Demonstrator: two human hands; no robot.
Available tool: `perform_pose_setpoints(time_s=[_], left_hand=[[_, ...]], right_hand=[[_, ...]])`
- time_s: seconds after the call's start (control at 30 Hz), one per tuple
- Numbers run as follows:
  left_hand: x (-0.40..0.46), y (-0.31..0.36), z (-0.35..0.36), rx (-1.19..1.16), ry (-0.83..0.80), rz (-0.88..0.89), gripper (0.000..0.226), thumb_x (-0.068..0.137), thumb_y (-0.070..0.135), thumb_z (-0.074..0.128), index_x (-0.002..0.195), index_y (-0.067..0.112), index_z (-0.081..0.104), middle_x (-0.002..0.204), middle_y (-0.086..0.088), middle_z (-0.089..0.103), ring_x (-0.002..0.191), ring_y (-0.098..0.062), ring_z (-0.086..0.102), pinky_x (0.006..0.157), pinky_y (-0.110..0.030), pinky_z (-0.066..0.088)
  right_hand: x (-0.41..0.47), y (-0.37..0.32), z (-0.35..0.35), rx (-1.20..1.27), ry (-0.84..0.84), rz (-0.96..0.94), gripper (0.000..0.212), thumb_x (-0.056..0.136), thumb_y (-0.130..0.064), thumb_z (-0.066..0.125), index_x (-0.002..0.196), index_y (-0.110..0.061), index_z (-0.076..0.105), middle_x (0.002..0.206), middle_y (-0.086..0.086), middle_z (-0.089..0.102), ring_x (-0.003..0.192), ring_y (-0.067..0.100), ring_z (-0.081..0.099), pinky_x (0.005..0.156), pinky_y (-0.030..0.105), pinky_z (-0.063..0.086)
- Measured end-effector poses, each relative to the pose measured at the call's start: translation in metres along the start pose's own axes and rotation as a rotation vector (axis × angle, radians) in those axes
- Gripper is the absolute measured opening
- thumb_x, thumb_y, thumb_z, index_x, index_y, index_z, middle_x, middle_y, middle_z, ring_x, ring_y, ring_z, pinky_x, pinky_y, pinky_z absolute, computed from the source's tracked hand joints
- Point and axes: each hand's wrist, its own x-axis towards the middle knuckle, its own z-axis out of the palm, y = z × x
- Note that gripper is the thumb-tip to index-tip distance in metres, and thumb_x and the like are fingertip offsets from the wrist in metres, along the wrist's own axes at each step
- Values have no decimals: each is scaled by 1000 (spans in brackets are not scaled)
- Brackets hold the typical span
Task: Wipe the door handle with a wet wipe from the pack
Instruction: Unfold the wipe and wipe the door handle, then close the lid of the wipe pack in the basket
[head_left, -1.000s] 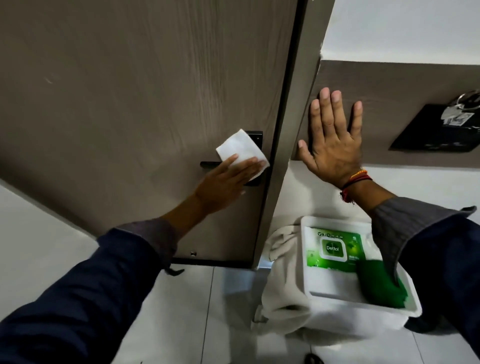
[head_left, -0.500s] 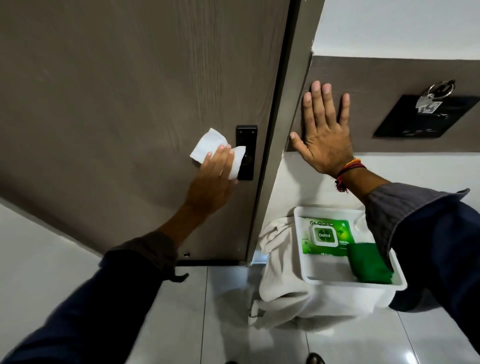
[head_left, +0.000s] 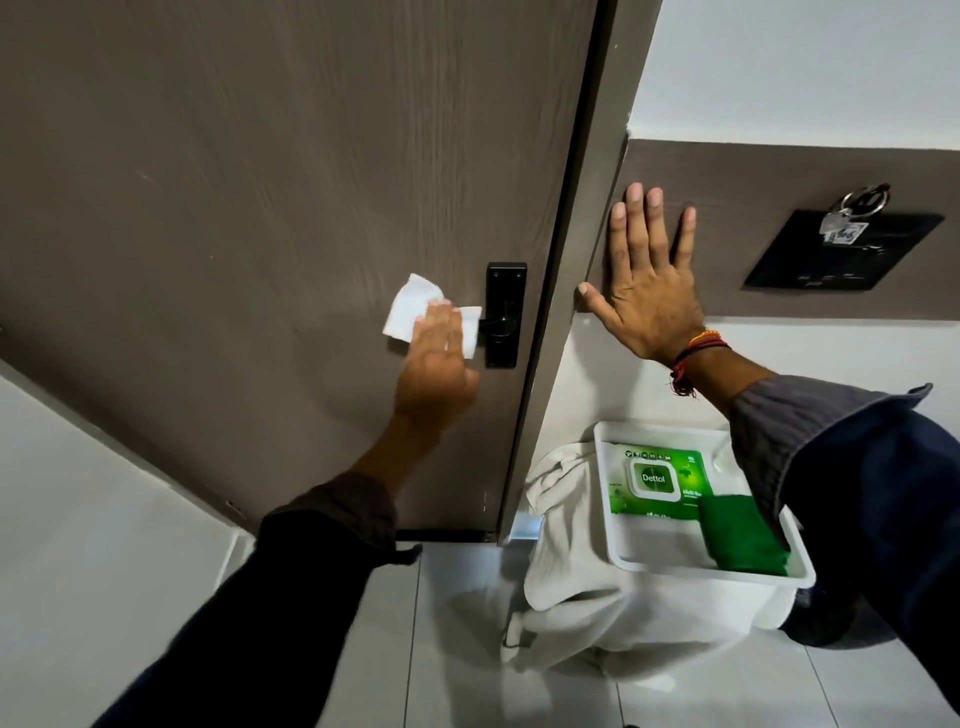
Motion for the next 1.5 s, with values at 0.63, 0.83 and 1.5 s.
perform_pose_setpoints(time_s=[0.63, 0.83, 1.5], left_hand=[[-19, 85, -21, -406, -138, 316, 67, 81, -14, 60, 146, -11, 46, 154, -27, 46, 147, -39, 41, 121, -44, 34], [-33, 120, -12, -531, -302, 390, 69, 83, -5, 59, 150, 2, 48, 161, -16, 41, 149, -29, 42, 115, -40, 47], [-26, 270, 67, -1450, -817, -957, 28, 96, 46, 64, 114, 25, 69, 98, -9, 77, 80, -18, 75, 63, -28, 60]], right_hand=[[-88, -75, -48, 1981, -701, 1234, 65, 103, -63, 36, 129, -12, 66, 115, 9, 74, 106, 25, 71, 98, 44, 52], [-132, -45, -42, 2258, -661, 1367, 36, 100, -48, 56, 87, -18, 69, 89, 6, 76, 81, 23, 74, 85, 47, 59], [-251, 72, -43, 1526, -541, 1493, 11, 102, -7, 56, 106, -5, 66, 90, 9, 62, 70, 15, 53, 66, 29, 44]])
